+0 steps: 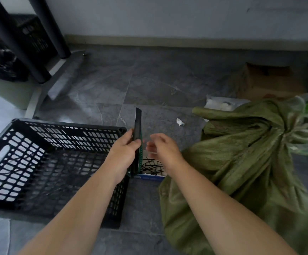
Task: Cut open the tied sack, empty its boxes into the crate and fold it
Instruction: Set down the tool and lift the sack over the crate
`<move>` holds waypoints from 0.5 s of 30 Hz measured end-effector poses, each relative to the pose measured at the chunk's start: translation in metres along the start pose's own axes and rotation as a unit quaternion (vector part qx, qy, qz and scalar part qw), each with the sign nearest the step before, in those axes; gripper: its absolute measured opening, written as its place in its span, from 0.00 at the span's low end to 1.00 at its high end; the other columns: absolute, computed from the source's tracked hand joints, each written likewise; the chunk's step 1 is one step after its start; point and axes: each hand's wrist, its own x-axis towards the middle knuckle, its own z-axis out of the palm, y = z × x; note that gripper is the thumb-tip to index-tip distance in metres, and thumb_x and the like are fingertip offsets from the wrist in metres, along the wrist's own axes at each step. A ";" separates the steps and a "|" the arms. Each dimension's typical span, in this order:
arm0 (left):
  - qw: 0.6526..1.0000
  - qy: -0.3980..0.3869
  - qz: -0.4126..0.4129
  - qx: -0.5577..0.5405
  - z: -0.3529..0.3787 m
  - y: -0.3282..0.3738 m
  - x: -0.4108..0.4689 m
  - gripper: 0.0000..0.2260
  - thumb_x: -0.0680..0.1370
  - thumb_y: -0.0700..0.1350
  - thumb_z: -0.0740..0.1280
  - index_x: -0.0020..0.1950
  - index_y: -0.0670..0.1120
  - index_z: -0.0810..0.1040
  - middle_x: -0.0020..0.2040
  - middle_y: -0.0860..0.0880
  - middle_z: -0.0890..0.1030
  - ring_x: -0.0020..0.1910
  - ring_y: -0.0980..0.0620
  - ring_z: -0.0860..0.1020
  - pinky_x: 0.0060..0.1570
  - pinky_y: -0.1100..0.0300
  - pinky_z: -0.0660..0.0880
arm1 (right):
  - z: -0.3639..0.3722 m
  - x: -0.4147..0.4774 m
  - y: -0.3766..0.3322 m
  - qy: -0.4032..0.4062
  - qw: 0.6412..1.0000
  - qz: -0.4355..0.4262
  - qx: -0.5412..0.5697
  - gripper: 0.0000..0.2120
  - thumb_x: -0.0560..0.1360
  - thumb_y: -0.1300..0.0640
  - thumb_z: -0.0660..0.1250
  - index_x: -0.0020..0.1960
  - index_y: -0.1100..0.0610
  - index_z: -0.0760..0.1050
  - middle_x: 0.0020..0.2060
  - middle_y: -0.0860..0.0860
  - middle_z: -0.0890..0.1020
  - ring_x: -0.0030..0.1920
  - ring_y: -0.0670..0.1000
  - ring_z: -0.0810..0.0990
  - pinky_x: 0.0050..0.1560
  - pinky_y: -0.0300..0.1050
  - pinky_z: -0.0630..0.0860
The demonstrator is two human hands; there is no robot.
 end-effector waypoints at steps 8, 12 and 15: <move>0.993 0.000 0.113 0.030 0.034 0.037 -0.036 0.09 0.77 0.44 0.71 0.55 0.53 0.77 0.51 0.51 0.84 0.52 0.53 0.82 0.58 0.52 0.77 | -0.042 -0.066 -0.071 -0.050 0.995 -0.078 0.032 0.06 0.80 0.57 0.65 0.49 0.57 0.79 0.43 0.55 0.81 0.44 0.55 0.80 0.47 0.53 0.81; 0.986 -0.007 0.163 0.016 0.054 0.058 -0.057 0.07 0.76 0.45 0.72 0.53 0.54 0.80 0.46 0.51 0.83 0.48 0.50 0.82 0.49 0.57 0.77 | -0.062 -0.082 -0.094 -0.022 0.994 -0.107 0.029 0.04 0.80 0.60 0.65 0.50 0.58 0.78 0.45 0.57 0.82 0.45 0.55 0.81 0.44 0.47 0.80; 0.982 -0.019 0.189 -0.002 0.069 0.071 -0.069 0.10 0.79 0.41 0.69 0.52 0.56 0.81 0.43 0.54 0.84 0.46 0.55 0.82 0.46 0.63 0.75 | -0.075 -0.091 -0.108 -0.008 0.991 -0.127 0.041 0.05 0.80 0.62 0.64 0.49 0.59 0.78 0.44 0.58 0.81 0.43 0.55 0.80 0.40 0.45 0.79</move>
